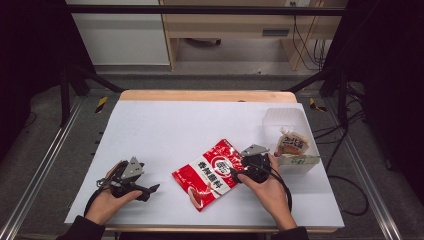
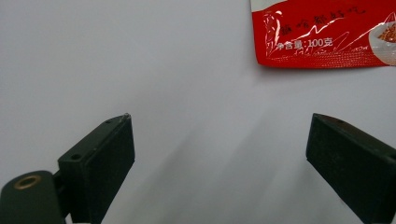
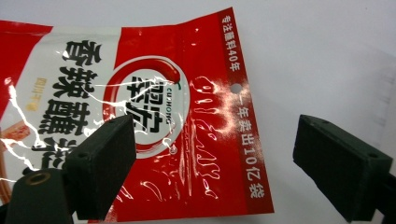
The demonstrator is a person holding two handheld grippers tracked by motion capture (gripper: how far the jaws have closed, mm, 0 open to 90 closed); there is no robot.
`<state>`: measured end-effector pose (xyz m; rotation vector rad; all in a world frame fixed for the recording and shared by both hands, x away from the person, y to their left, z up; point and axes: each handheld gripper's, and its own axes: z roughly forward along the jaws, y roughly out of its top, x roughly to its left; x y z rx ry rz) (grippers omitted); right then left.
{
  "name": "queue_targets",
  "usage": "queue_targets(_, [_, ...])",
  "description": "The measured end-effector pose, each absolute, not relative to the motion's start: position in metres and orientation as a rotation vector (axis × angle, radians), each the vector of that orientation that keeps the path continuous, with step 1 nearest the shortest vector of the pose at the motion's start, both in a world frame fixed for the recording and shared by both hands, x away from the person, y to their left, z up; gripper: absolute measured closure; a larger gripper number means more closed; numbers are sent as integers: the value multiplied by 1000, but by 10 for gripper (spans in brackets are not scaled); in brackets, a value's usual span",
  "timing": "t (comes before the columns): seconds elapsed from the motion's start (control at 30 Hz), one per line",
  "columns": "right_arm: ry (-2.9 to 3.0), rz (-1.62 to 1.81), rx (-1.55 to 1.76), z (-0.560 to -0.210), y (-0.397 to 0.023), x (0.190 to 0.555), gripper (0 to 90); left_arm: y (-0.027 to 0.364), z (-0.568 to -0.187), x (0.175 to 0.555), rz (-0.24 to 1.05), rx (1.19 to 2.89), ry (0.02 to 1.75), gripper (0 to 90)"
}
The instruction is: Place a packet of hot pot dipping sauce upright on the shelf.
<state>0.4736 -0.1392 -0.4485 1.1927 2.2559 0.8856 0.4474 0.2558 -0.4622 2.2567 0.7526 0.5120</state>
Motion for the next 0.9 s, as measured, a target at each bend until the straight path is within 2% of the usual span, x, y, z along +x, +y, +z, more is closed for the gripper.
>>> queue_targets(0.9, [2305,891,1285,-470,-143,481,156,252,-463,445,501,2279,730,79])
